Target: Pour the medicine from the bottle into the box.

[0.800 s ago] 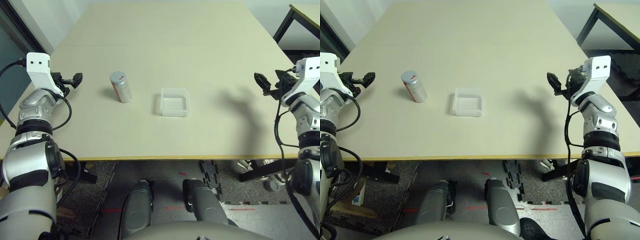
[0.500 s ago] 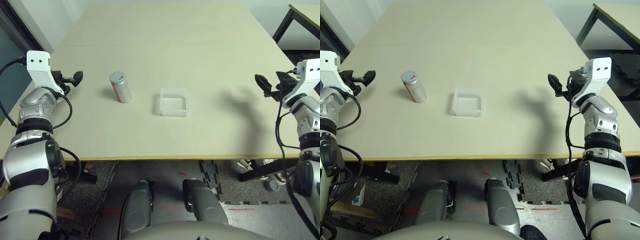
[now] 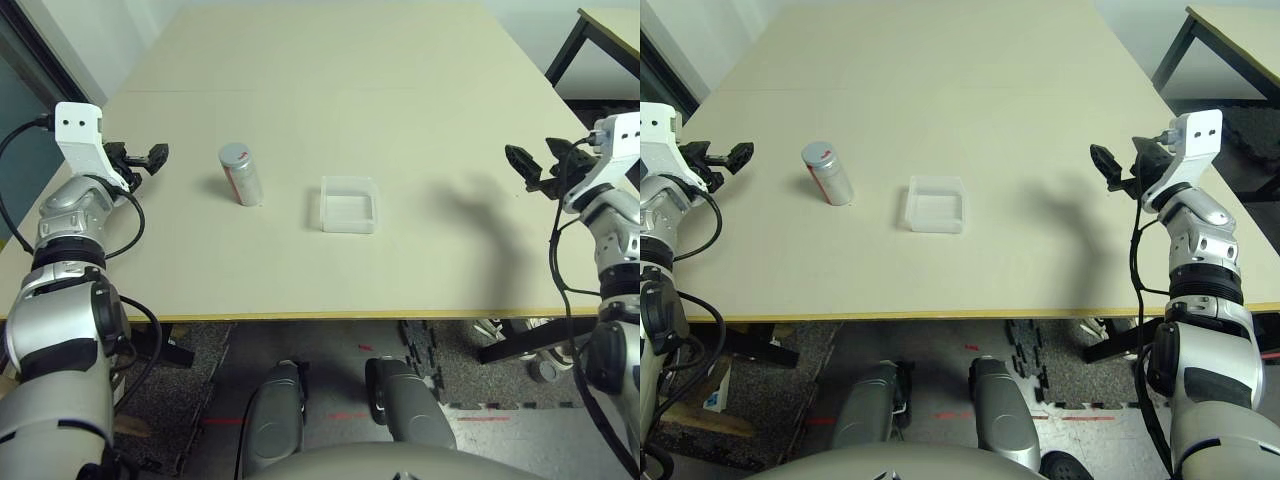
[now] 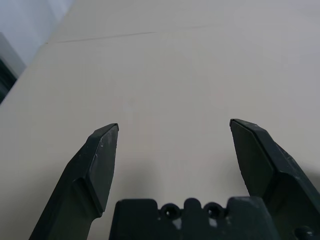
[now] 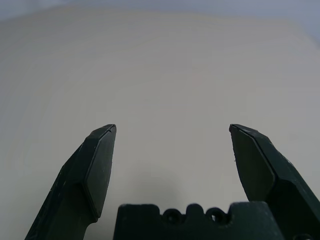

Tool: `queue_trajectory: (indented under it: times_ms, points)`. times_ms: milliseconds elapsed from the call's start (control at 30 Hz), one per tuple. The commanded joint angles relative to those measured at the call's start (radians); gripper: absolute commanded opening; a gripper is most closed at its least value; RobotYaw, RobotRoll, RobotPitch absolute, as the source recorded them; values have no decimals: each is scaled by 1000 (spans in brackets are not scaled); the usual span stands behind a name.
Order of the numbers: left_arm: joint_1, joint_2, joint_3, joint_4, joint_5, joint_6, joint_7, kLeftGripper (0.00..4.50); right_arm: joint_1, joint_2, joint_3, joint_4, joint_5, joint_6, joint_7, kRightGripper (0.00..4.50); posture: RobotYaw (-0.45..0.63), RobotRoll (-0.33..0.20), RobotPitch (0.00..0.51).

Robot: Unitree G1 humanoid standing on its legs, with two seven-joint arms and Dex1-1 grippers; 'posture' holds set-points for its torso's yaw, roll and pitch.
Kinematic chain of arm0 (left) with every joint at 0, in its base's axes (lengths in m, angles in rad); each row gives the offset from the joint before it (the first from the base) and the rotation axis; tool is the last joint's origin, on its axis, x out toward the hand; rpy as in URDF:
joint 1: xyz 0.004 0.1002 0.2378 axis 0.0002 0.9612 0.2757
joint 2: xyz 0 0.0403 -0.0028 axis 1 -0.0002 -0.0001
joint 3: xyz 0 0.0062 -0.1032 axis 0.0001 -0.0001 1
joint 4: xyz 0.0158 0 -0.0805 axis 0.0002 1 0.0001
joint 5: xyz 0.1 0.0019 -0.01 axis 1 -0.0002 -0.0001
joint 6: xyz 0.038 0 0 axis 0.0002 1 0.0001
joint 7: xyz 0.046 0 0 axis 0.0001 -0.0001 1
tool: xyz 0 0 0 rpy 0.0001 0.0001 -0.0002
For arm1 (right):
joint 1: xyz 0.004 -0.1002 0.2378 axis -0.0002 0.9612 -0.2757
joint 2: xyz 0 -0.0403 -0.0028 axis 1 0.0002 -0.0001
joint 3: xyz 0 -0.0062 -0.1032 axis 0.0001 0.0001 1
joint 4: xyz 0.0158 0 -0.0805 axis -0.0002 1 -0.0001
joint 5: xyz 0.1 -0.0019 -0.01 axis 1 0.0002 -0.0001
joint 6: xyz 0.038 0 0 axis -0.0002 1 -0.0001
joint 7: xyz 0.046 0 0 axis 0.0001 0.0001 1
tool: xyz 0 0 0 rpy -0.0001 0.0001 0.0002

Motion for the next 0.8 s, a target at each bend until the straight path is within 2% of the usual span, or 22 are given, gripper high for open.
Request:
queue_trajectory:
  times_ms: [33, 333, 633, 800]
  points:
    - [20, 14, 5, -32, -16, 30, -38, 4466, 42, 5, 36, -97, 28, 38, 91, 4500, -77, 0, 116]
    - [113, 15, 0, -178, -58, 86, -171, 4466, 147, 13, 143, -365, 96, 154, 307, 4500, -67, 0, 118]
    - [318, -19, 15, -536, -170, 221, -274, 4466, 181, 11, 250, -472, 98, 190, 443, 4500, -46, 0, 126]
    - [444, -23, 24, -744, -246, 305, -319, 4466, 169, 21, 291, -470, 80, 176, 461, 4500, -35, 0, 129]
